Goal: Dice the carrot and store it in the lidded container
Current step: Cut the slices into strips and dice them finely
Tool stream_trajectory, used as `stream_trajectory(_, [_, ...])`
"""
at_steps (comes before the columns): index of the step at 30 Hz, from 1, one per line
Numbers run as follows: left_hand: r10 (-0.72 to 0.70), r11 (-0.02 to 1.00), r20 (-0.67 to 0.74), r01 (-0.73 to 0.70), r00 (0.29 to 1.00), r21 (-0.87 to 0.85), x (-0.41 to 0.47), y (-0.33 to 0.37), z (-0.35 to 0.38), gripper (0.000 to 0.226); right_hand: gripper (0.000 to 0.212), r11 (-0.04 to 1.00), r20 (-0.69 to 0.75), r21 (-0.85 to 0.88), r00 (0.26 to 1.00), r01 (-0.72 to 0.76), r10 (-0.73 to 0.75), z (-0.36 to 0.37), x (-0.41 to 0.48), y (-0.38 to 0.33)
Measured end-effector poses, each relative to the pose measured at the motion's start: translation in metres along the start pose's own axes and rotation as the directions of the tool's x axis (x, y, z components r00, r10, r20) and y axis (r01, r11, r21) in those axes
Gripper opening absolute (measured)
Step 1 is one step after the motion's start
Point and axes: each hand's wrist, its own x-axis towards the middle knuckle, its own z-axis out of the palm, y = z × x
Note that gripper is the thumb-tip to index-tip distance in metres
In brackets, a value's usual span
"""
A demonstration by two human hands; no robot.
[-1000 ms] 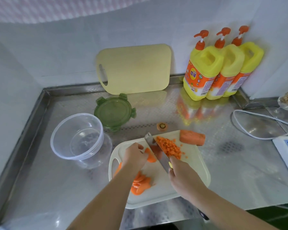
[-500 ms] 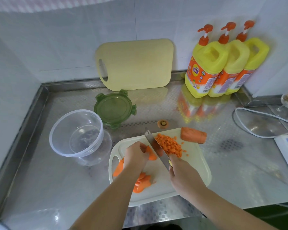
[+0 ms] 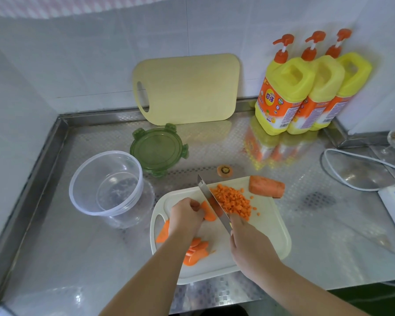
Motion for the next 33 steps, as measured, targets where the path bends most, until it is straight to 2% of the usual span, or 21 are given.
stream_trajectory(13, [0.032, 0.997, -0.016, -0.031, 0.999, 0.077, 0.0, 0.003, 0.001, 0.008, 0.046, 0.998, 0.035, -0.056, 0.999, -0.016, 0.018, 0.01, -0.004, -0.013])
stream_trajectory(17, [0.029, 0.998, -0.016, -0.029, 0.999, 0.054, 0.0, 0.002, 0.001, 0.01, 0.052, 0.996, 0.045, -0.087, 0.999, -0.024, 0.028, 0.012, -0.005, -0.016])
stream_trajectory(25, [0.016, 0.998, -0.003, -0.016, 1.0, 0.053, 0.001, 0.001, 0.0, 0.009, 0.052, 0.996, 0.04, -0.078, 0.998, -0.047, 0.05, 0.014, -0.004, -0.018])
stream_trajectory(33, [0.015, 1.0, 0.002, -0.015, 1.0, 0.025, 0.005, 0.0, 0.001, 0.008, 0.055, 0.982, 0.084, -0.175, 0.993, -0.072, 0.088, 0.014, 0.001, -0.024])
